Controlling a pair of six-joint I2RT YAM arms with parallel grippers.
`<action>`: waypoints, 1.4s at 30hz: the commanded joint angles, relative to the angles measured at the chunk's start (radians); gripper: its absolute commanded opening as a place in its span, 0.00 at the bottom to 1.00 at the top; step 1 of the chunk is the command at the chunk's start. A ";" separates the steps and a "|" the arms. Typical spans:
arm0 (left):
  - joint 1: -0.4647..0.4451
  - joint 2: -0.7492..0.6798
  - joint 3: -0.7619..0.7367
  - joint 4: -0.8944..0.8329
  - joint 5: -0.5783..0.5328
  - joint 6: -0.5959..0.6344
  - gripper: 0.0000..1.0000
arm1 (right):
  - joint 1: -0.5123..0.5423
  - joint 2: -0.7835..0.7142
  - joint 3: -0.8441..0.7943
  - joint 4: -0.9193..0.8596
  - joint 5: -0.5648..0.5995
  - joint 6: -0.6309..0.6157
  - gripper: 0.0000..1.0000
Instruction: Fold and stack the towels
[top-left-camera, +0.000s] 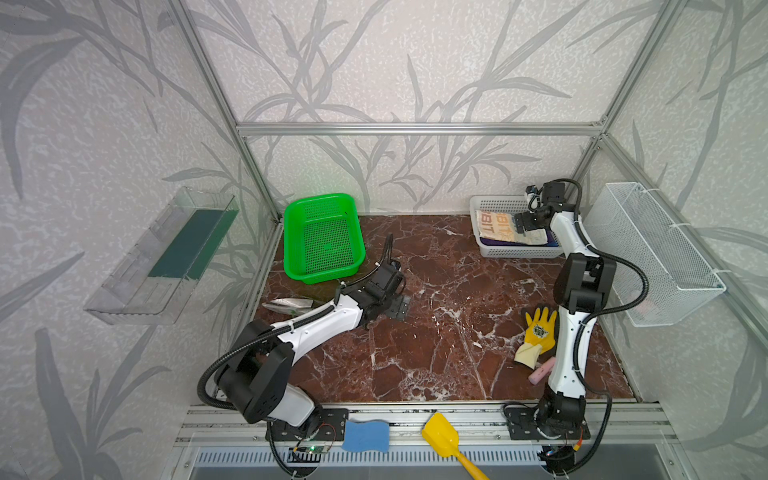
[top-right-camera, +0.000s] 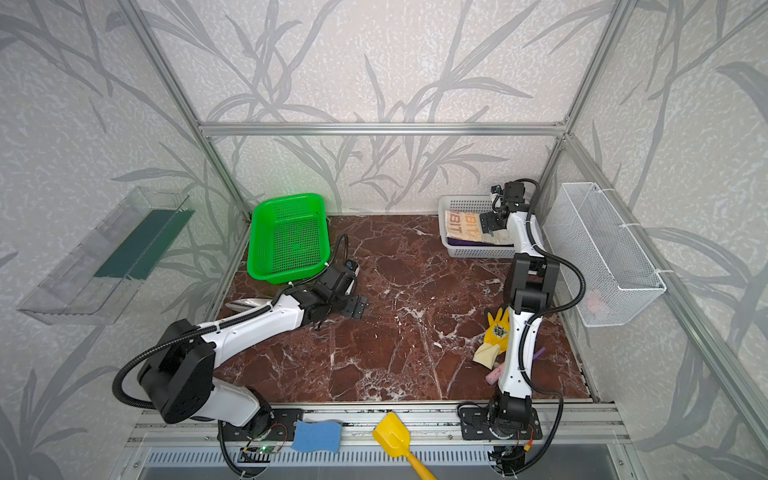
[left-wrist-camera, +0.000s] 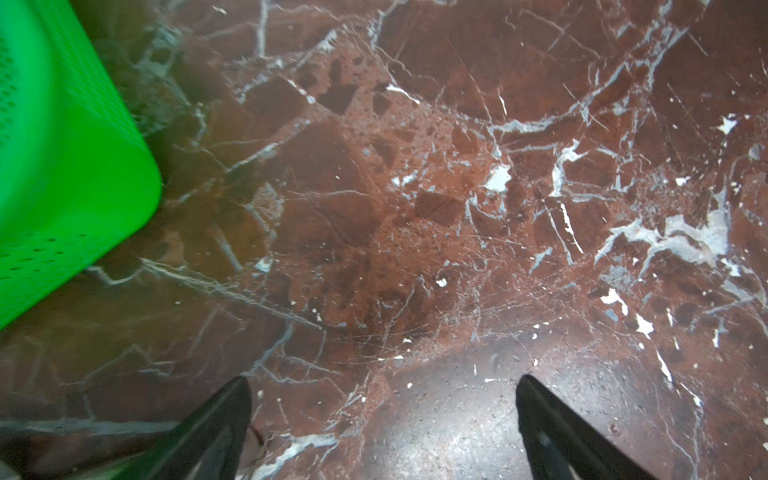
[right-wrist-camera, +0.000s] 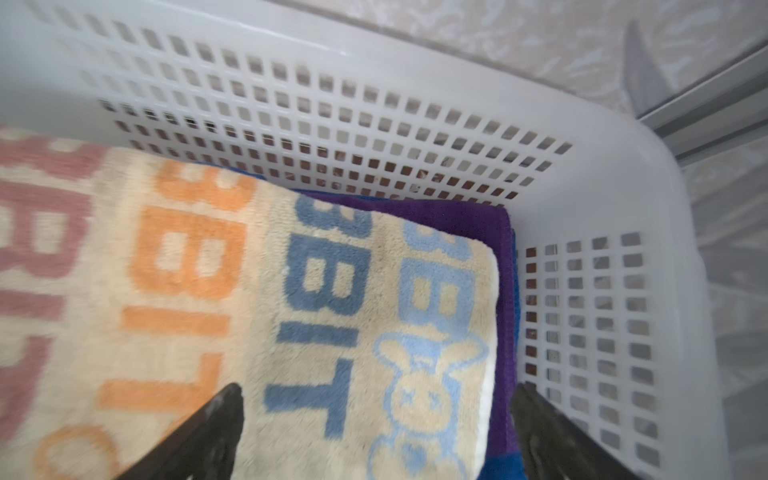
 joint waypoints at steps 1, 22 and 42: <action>0.042 -0.071 -0.022 -0.032 -0.129 0.010 0.99 | 0.052 -0.169 -0.122 0.198 -0.050 0.023 0.99; 0.483 -0.308 -0.432 0.561 -0.162 0.179 0.99 | 0.310 -0.764 -1.205 0.691 0.141 0.182 0.99; 0.660 0.017 -0.526 1.152 0.046 0.174 0.99 | 0.317 -0.735 -1.845 1.691 0.147 0.149 0.99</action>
